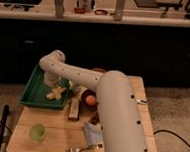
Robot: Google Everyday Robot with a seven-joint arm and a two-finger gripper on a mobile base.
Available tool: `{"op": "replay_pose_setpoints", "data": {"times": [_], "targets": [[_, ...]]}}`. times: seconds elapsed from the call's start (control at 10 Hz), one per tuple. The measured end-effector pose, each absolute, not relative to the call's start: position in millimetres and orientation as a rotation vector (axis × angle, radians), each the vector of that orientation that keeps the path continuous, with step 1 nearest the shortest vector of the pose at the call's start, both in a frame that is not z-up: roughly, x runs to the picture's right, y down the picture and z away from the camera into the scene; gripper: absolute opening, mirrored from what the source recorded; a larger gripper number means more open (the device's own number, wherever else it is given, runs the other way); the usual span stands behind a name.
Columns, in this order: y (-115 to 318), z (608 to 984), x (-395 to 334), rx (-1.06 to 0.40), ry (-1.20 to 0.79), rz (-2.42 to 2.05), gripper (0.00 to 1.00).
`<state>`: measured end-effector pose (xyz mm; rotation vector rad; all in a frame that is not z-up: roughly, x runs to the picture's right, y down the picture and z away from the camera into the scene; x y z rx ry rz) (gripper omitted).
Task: Place banana in plastic cup
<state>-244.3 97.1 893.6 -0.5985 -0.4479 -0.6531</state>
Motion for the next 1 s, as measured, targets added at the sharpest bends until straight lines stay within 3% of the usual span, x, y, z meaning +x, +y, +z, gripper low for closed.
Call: {"op": "replay_pose_setpoints", "data": {"times": [0.6,0.7,1.0], "targets": [[109.3,915.8,-231.6,-0.648,-0.438,-0.615,0.78],[109.6,917.7,-230.0,-0.652,-0.439,-0.613,0.72],[112.0,924.0,-227.3,-0.665,-0.443,-0.612,0.41]]}}
